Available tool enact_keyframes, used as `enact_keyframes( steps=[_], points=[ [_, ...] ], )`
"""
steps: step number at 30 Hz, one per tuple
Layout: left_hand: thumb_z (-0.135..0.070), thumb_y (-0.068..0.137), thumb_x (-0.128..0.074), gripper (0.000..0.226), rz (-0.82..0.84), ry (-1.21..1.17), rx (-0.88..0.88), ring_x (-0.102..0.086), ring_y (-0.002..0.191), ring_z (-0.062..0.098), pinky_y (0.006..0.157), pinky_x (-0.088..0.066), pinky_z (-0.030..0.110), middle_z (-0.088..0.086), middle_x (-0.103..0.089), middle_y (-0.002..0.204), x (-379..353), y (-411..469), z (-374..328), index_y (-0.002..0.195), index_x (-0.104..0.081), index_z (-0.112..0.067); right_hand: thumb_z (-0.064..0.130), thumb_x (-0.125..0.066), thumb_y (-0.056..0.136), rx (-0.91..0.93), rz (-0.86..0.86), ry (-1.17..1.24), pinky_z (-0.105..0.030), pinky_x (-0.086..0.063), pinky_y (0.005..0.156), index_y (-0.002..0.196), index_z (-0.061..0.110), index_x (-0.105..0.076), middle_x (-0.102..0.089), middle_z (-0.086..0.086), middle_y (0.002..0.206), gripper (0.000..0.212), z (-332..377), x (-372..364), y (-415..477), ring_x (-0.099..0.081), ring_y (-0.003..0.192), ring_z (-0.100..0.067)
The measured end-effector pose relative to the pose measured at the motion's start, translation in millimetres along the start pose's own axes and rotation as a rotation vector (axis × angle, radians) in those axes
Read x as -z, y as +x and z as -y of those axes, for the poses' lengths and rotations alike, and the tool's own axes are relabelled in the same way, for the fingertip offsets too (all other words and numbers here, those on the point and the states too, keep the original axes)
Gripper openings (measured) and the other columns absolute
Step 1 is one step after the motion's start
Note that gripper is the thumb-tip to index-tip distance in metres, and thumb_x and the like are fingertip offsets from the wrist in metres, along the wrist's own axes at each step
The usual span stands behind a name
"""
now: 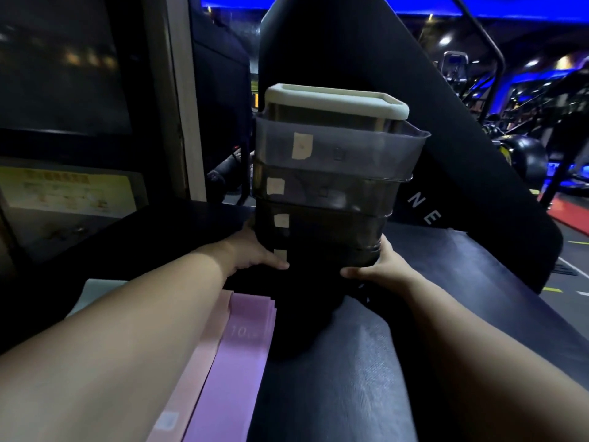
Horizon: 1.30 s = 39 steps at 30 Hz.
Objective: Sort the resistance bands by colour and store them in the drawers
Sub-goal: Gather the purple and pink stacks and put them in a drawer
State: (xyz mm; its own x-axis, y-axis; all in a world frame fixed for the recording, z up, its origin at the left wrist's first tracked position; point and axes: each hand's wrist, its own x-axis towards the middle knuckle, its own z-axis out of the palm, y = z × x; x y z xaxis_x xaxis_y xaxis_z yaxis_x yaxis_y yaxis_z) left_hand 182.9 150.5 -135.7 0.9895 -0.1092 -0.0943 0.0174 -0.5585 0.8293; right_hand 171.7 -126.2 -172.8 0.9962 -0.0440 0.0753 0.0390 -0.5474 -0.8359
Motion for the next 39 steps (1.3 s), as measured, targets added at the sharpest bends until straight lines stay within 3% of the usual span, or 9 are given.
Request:
enact_keyframes(
  steps=[4, 9, 13, 16, 20, 24, 32, 36, 39],
  points=[
    [-0.014, 0.061, -0.091, 0.114, 0.087, 0.022, 0.052, -0.048, 0.127, 0.024, 0.111, -0.037, 0.039, 0.004, -0.052, 0.138, 5.3, 2.3, -3.9, 0.152, -0.022, -0.02, 0.031, -0.094, 0.054, 0.006, 0.039, -0.001, -0.027, -0.046, 0.092, 0.102, 0.046, -0.047, -0.063, 0.02, 0.101, 0.068, -1.9, 1.6, 8.1, -0.06, 0.106, -0.008],
    [-0.012, 0.069, -0.086, 0.088, 0.138, 0.044, 0.102, -0.051, 0.111, 0.02, 0.107, -0.041, 0.036, -0.002, -0.059, 0.108, 8.1, -1.8, -14.3, 0.143, -0.04, -0.014, 0.054, -0.089, 0.038, 0.024, 0.029, -0.066, -0.034, -0.046, 0.1, 0.102, 0.048, -0.045, -0.064, 0.023, 0.101, 0.078, -6.3, -2.1, 10.5, -0.06, 0.109, -0.009],
    [-0.013, 0.071, -0.085, 0.086, 0.139, 0.079, 0.112, -0.049, 0.112, 0.018, 0.103, -0.039, 0.031, 0.005, -0.055, 0.133, 6.3, -8.6, -20.2, 0.144, -0.039, -0.015, 0.045, -0.091, 0.055, 0.047, 0.014, -0.101, -0.03, -0.044, 0.097, 0.117, 0.043, -0.04, -0.057, 0.024, 0.098, 0.081, -5.1, -0.3, 5.5, -0.056, 0.109, -0.011],
    [-0.016, 0.07, -0.086, 0.085, 0.151, 0.102, 0.123, -0.049, 0.108, 0.016, 0.102, -0.04, 0.031, 0.001, -0.058, 0.122, 4.7, -11.7, -22.4, 0.143, -0.042, -0.015, 0.038, -0.091, 0.06, 0.041, 0.01, -0.092, -0.025, -0.039, 0.09, 0.12, 0.038, -0.039, -0.054, 0.024, 0.096, 0.078, -4.8, 2.3, -1.2, -0.052, 0.104, -0.008],
    [-0.019, 0.072, -0.085, 0.082, 0.184, 0.163, 0.132, -0.049, 0.109, 0.017, 0.102, -0.04, 0.03, 0.0, -0.056, 0.118, -2.0, -20.1, -30.7, 0.142, -0.043, -0.013, 0.046, -0.092, 0.048, 0.025, 0.022, -0.069, -0.032, -0.044, 0.1, 0.119, 0.04, -0.042, -0.061, 0.017, 0.11, 0.087, -9.6, 9.9, -15.9, -0.056, 0.112, -0.012],
    [-0.024, 0.073, -0.085, 0.089, 0.207, 0.235, 0.138, -0.044, 0.13, 0.023, 0.105, -0.036, 0.03, 0.005, -0.047, 0.143, -14.4, -35.0, -42.2, 0.147, -0.036, -0.011, 0.05, -0.089, 0.039, 0.008, 0.021, -0.035, -0.032, -0.044, 0.099, 0.117, 0.039, -0.043, -0.061, 0.02, 0.103, 0.092, -15.0, 25.2, -41.9, -0.056, 0.11, -0.01],
    [-0.042, 0.063, -0.088, 0.079, 0.342, 0.319, 0.168, -0.052, 0.12, 0.016, 0.107, -0.04, 0.031, -0.001, -0.056, 0.135, -48.9, -74.4, -68.7, 0.131, -0.055, -0.017, 0.042, -0.09, 0.037, 0.004, 0.004, -0.012, -0.017, -0.045, 0.084, 0.111, 0.035, -0.044, -0.06, 0.023, 0.101, 0.087, -22.0, 65.3, -111.1, -0.057, 0.104, -0.004],
    [-0.035, 0.073, -0.084, 0.071, 0.326, 0.332, 0.147, -0.051, 0.122, 0.021, 0.107, -0.04, 0.032, 0.002, -0.055, 0.136, -65.6, -99.6, -79.0, 0.135, -0.053, -0.016, 0.048, -0.083, 0.031, 0.011, -0.009, 0.0, -0.008, -0.042, 0.076, 0.122, 0.033, -0.042, -0.059, 0.026, 0.1, 0.101, -26.1, 82.2, -145.8, -0.053, 0.094, 0.012],
    [-0.033, 0.074, -0.083, 0.066, 0.33, 0.331, 0.14, -0.053, 0.121, 0.021, 0.106, -0.04, 0.031, 0.002, -0.058, 0.133, -76.7, -118.6, -81.9, 0.132, -0.056, -0.016, 0.026, -0.091, 0.043, 0.045, -0.013, 0.046, -0.001, -0.04, 0.068, 0.121, 0.027, -0.043, -0.057, 0.024, 0.101, 0.092, -24.0, 90.5, -169.6, -0.054, 0.082, 0.023]
  ],
)
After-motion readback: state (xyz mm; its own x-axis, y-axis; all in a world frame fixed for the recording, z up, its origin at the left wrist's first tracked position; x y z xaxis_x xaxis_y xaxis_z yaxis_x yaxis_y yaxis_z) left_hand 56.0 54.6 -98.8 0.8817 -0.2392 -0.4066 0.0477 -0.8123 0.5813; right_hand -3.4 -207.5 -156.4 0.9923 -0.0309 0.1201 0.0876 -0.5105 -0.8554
